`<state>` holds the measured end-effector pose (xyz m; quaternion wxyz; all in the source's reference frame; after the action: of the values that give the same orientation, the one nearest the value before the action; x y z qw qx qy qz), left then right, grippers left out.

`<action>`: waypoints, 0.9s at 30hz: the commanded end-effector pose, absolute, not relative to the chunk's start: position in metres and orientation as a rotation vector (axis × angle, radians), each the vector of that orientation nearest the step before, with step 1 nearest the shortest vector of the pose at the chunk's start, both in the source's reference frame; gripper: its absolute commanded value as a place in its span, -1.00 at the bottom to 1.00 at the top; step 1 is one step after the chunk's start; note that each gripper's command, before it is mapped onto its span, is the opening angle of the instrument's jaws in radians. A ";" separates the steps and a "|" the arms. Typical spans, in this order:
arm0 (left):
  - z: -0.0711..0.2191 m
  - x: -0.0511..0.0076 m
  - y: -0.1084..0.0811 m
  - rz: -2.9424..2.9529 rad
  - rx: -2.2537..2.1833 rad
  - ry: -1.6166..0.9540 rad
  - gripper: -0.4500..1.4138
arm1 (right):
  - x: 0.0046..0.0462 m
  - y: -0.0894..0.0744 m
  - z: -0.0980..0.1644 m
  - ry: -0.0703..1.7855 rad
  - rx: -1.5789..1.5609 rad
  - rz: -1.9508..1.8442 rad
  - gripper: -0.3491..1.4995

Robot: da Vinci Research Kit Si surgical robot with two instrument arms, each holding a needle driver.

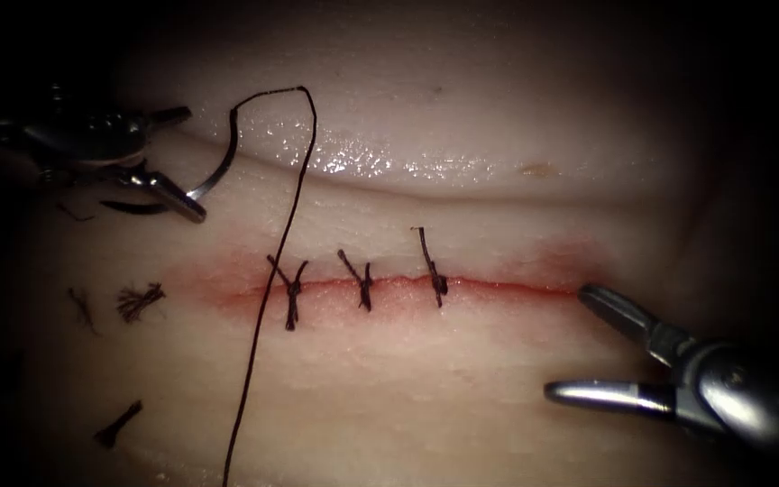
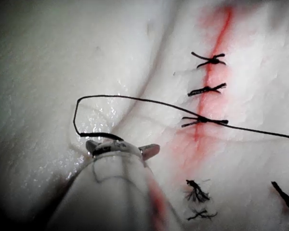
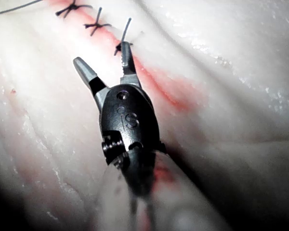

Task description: Wound Closure

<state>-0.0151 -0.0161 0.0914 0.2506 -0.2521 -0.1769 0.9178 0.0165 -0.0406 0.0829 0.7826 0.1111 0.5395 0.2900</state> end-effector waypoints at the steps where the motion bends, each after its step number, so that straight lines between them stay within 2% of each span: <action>1: 0.092 -0.0157 -0.017 2.495 -0.683 -0.496 0.60 | 0.0172 -0.041 0.084 1.160 0.244 0.619 0.82; 6: 0.093 -0.0154 -0.018 2.508 -0.639 -0.570 0.53 | 0.0171 -0.041 0.084 1.151 0.248 0.611 0.76; 10: 0.093 -0.0150 -0.019 2.528 -0.604 -0.592 0.24 | 0.0171 -0.041 0.084 1.147 0.249 0.606 0.74; 12: 0.093 -0.0150 -0.019 2.529 -0.605 -0.593 -0.01 | 0.0171 -0.041 0.084 1.147 0.248 0.605 0.74; 14: 0.093 -0.0149 -0.019 2.529 -0.605 -0.594 -0.48 | 0.0171 -0.042 0.084 1.148 0.247 0.605 0.73; 17: 0.093 -0.0149 -0.018 2.530 -0.602 -0.589 -1.00 | 0.0170 -0.042 0.084 1.148 0.249 0.604 0.60; 19: 0.093 -0.0149 -0.018 2.529 -0.597 -0.593 -1.00 | 0.0167 -0.042 0.083 1.152 0.254 0.612 0.53; 21: 0.093 -0.0152 -0.017 2.515 -0.596 -0.552 -1.00 | 0.0163 -0.041 0.083 1.175 0.251 0.630 0.36; 27: 0.089 -0.0171 -0.016 2.509 -0.687 -0.419 -1.00 | 0.0154 -0.041 0.081 1.250 0.247 0.708 0.34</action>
<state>-0.0172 -0.0161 0.0872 0.2498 -0.2614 -0.1447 0.9210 0.0146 -0.0402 0.0808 0.7448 0.1114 0.5722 0.3248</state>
